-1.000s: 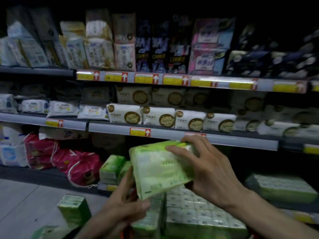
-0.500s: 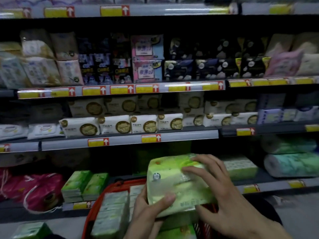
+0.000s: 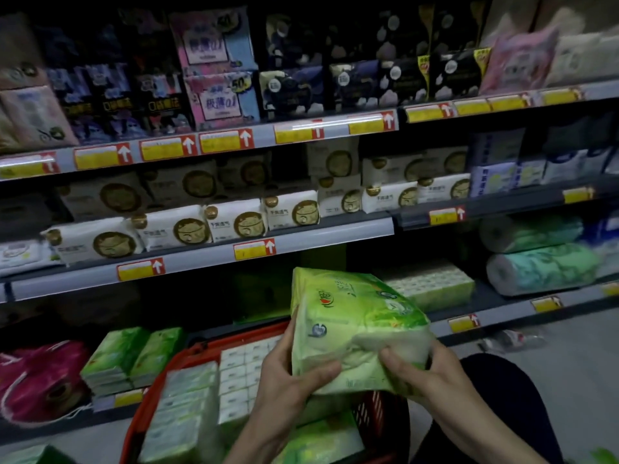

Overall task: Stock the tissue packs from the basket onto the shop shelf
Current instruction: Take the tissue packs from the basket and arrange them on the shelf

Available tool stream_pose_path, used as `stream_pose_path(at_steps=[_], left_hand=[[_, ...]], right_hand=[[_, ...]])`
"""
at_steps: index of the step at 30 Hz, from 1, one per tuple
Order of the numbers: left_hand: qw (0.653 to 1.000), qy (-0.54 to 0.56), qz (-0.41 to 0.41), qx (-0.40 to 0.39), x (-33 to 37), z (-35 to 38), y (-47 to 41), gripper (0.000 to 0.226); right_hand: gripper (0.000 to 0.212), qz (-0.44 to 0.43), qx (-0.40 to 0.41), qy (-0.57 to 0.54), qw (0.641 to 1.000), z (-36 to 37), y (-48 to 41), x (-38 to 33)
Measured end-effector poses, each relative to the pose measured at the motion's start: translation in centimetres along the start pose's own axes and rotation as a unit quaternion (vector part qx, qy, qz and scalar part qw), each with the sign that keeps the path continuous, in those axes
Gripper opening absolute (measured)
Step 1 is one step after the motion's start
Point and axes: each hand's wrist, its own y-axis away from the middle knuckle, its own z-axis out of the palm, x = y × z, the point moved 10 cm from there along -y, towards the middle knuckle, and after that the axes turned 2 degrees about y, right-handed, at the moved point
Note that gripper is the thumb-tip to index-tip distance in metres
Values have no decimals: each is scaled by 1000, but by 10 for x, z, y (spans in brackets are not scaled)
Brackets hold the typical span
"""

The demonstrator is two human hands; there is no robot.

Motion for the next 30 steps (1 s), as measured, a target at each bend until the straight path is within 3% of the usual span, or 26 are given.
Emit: stream_pose_path(at_steps=[4,7,12,21,25,27,30], left_hand=[[999,26,-37,-2,-23,-3,-43,101],[998,24,-61,-7,-32,-4,-87,89],[990,-106,-78,-38,-44,-11,-163,61],[958,-211,-194,-14,-106,-43,-245,43],[933,-235,-270,28,-124,-61,-262,58],[905,-300,-300,28,-131,-69,-273,61],[901,-327,-280,44,-129,-82,-295,78]], right_hand=[[77,16,11,13,1000,-14,-43,-2],[70,13,11,17,1000,-24,-86,-6],[51,35,18,-8,999,-42,-174,-3],[36,118,32,28,992,-58,-268,58],[22,104,55,29,993,-58,-291,59],[29,111,66,23,991,-53,-304,69],[76,91,88,50,991,-52,-320,78]])
